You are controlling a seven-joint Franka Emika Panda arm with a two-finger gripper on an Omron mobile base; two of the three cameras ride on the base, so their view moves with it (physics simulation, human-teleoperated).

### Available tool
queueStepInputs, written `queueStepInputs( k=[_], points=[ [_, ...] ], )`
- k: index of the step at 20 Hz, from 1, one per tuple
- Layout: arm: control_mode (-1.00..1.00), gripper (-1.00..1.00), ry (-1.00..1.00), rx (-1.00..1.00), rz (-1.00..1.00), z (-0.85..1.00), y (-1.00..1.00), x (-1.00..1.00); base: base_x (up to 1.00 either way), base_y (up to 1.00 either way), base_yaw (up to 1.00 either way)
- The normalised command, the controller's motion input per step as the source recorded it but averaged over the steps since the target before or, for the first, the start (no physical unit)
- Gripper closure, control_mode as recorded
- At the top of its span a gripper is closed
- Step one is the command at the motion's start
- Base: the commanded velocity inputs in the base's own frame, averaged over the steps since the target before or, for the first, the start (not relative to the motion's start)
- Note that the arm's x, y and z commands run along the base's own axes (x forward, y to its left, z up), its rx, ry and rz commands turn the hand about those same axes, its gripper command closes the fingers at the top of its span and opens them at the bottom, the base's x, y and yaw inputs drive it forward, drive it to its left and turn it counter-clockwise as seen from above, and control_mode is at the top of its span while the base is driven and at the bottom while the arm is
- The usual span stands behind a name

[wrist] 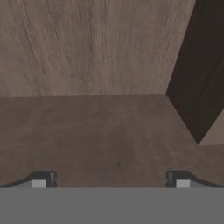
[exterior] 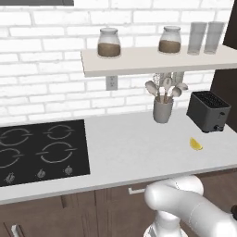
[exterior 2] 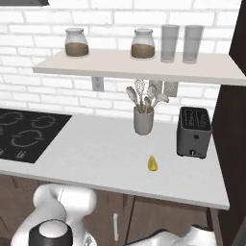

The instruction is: Pick the ladle from the drawer and place it on the counter.

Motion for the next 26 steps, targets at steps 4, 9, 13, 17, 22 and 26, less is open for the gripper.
queueStepInputs(
  k=[4, 9, 13, 17, 22, 26],
  points=[
    [-1.00, -1.00, 0.00, 0.38, 0.09, 1.00, 0.25, 0.04, 0.00, 0.00, 0.00],
    [-1.00, -1.00, -0.15, 0.45, 0.05, 0.66, 0.49, 0.25, 0.00, 0.00, 0.00],
    [-1.00, -1.00, -0.39, 0.43, -0.04, 0.15, 0.65, 0.04, 0.00, 0.00, 0.00],
    [-1.00, -1.00, -0.51, 0.37, -0.25, -0.01, 0.86, -0.08, 0.00, 0.00, 0.00],
    [-1.00, -1.00, -0.38, 0.12, -0.49, 0.30, 0.56, 0.07, 0.00, 0.00, 0.00],
    [-1.00, -1.00, 0.04, -0.03, -0.59, 0.45, 0.29, 0.42, 0.00, 0.00, 0.00]
  ],
)
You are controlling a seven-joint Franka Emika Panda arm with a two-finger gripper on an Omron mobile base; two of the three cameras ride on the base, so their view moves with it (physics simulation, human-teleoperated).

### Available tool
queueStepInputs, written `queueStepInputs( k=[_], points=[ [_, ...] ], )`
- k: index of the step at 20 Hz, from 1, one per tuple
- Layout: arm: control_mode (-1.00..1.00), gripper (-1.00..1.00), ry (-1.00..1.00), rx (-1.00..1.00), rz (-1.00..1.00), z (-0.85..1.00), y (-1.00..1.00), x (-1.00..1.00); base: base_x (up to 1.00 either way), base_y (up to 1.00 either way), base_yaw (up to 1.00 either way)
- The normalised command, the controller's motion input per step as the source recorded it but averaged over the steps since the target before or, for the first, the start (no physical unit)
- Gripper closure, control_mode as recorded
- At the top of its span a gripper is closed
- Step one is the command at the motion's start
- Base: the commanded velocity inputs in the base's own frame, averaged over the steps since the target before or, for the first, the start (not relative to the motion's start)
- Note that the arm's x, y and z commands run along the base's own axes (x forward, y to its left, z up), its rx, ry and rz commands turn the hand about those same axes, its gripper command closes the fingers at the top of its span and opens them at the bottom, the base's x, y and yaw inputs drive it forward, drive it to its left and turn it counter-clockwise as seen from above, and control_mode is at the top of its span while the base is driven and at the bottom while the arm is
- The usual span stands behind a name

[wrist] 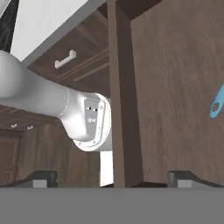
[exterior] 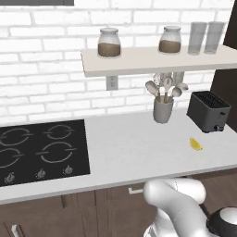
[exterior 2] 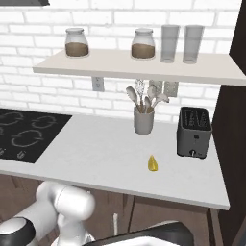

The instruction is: Pick the ladle from the drawer and place it on the counter.

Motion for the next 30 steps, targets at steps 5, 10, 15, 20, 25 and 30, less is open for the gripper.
queueStepInputs(
  k=[5, 10, 15, 20, 25, 30],
  points=[
    [-1.00, -1.00, 0.27, -0.09, -0.26, 0.08, 0.24, 0.61, 0.00, 0.00, 0.00],
    [-1.00, -1.00, 0.16, -0.08, -0.07, -0.03, 0.12, 0.53, 0.00, 0.00, 0.00],
    [-1.00, -1.00, 0.06, 0.00, 0.00, -0.18, -0.16, 0.32, 0.00, 0.00, 0.00],
    [-1.00, -1.00, 0.05, -0.04, -0.02, -0.44, -0.02, 0.22, 0.00, 0.00, 0.00],
    [-1.00, -1.00, 0.31, -0.12, 0.00, -0.37, -0.07, 0.09, 0.00, 0.00, 0.00],
    [-1.00, -1.00, 0.18, -0.07, 0.00, -0.25, -0.08, 0.02, 0.00, 0.00, 0.00]
  ],
)
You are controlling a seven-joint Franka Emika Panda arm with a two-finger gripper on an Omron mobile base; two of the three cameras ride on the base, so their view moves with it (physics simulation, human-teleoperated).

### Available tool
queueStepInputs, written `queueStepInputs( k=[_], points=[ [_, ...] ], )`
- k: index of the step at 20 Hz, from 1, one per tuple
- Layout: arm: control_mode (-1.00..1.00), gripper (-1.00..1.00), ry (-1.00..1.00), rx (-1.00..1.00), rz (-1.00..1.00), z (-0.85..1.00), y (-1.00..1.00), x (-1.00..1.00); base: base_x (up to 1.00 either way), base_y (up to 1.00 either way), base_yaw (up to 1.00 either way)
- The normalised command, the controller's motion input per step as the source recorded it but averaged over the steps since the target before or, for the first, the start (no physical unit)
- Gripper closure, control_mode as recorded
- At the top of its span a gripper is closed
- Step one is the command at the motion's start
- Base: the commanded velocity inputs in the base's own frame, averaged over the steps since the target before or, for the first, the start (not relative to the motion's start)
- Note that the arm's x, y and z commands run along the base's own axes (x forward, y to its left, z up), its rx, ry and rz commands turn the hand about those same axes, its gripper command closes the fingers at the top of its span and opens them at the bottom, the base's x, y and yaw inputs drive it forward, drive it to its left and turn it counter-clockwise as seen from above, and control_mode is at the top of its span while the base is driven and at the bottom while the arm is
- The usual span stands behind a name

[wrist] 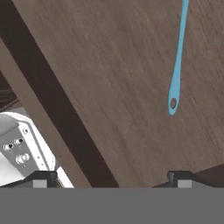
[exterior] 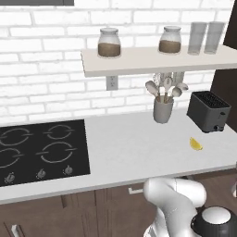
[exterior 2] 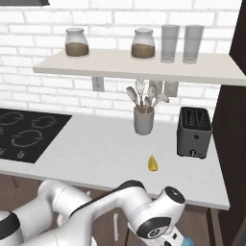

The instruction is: Pick the ladle from the drawer and place it on the counter.

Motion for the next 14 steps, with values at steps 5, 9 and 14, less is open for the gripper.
queueStepInputs(
  k=[5, 9, 14],
  points=[
    [-1.00, -1.00, 0.01, 0.00, 0.00, -0.27, -0.32, 0.00, 0.00, 0.00, 0.00],
    [-1.00, -1.00, 0.00, 0.00, 0.00, -0.35, -0.24, 0.04, 0.00, 0.00, 0.00],
    [-1.00, -1.00, 0.00, 0.00, 0.00, -0.34, -0.19, 0.02, 0.00, 0.00, 0.00]
  ],
)
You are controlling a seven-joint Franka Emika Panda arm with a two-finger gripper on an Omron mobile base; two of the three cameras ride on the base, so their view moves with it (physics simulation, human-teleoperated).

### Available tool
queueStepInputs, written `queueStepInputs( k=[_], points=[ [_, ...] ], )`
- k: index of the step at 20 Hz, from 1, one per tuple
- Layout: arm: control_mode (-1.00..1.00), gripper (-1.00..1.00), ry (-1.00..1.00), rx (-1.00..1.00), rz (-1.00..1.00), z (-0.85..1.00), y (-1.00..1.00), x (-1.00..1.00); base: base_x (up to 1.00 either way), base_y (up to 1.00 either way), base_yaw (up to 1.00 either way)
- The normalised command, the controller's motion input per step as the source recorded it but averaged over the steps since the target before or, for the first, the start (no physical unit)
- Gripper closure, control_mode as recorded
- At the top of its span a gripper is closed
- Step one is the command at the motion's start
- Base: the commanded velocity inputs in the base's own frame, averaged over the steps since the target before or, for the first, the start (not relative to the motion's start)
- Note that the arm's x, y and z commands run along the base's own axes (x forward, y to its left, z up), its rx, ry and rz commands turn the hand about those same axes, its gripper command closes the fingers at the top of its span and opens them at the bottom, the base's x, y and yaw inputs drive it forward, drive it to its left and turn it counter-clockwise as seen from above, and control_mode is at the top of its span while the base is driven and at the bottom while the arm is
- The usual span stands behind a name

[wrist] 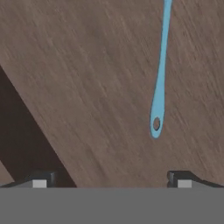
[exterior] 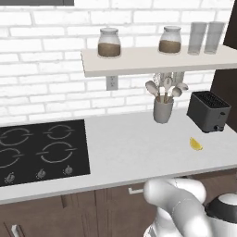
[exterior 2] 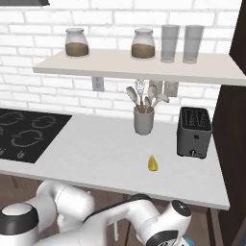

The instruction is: Pick the ladle from the drawer and place it on the counter.

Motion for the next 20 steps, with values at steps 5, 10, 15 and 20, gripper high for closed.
queueStepInputs(
  k=[5, 10, 15, 20],
  points=[
    [-1.00, -1.00, 0.00, 0.00, 0.00, -0.37, -0.12, 0.04, 0.00, 0.00, 0.00],
    [-1.00, -1.00, 0.00, 0.00, 0.00, -0.38, -0.23, 0.15, 0.00, 0.00, 0.00],
    [-1.00, -1.00, 0.00, 0.00, 0.00, -0.34, -0.18, 0.20, 0.00, 0.00, 0.00],
    [-1.00, -1.00, 0.00, 0.00, 0.00, -0.31, -0.23, 0.28, 0.00, 0.00, 0.00]
  ],
)
